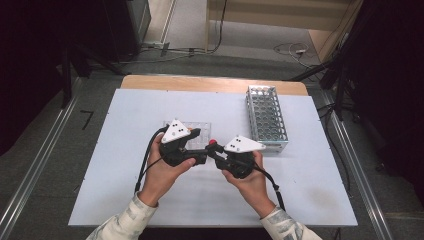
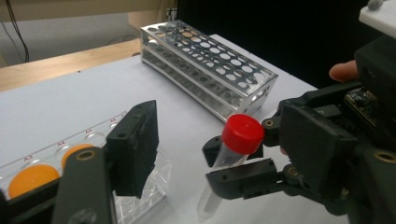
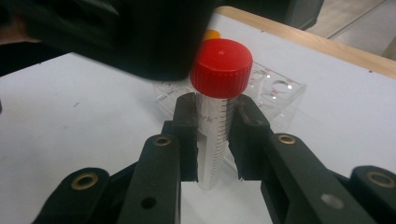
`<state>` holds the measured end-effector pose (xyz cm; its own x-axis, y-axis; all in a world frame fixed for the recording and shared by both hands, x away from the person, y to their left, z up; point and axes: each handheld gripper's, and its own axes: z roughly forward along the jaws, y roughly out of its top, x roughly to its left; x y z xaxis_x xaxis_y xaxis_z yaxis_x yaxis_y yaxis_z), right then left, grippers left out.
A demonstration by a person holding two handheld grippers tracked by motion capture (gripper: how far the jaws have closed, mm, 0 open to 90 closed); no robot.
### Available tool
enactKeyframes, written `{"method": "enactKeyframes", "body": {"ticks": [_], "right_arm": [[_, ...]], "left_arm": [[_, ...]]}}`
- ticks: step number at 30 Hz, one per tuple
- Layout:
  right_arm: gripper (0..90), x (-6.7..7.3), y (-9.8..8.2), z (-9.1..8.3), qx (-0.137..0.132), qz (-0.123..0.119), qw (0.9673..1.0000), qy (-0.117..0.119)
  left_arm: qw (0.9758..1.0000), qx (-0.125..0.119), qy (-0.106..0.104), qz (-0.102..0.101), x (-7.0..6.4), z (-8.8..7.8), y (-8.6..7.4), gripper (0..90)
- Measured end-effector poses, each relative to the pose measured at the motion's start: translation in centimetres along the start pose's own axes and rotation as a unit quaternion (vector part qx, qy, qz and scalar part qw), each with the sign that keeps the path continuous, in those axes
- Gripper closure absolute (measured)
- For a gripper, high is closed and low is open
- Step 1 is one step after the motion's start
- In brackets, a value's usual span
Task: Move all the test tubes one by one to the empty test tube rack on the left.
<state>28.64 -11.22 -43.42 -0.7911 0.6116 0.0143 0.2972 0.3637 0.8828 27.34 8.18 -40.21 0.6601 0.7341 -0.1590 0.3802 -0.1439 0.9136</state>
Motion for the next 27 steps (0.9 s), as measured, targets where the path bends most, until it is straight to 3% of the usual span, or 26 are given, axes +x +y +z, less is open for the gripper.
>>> {"method": "enactKeyframes", "body": {"ticks": [7, 14, 27], "right_arm": [[71.0, 0.23, 0.25, 0.32, -0.001, 0.0, 1.0, 0.002], [70.9, 0.28, 0.29, 0.31, 0.002, -0.004, 1.0, 0.003], [67.8, 0.28, 0.31, 0.17, -0.003, -0.001, 1.0, 0.005]], "left_arm": [[0.9999, 0.007, -0.002, 0.013, -0.1, 0.06, -0.19, 53.4], [0.9995, 0.017, -0.01, 0.023, -0.31, 0.4, -0.42, 65.7], [0.9994, 0.016, -0.008, 0.03, -0.39, 0.29, -0.38, 70.3]]}}
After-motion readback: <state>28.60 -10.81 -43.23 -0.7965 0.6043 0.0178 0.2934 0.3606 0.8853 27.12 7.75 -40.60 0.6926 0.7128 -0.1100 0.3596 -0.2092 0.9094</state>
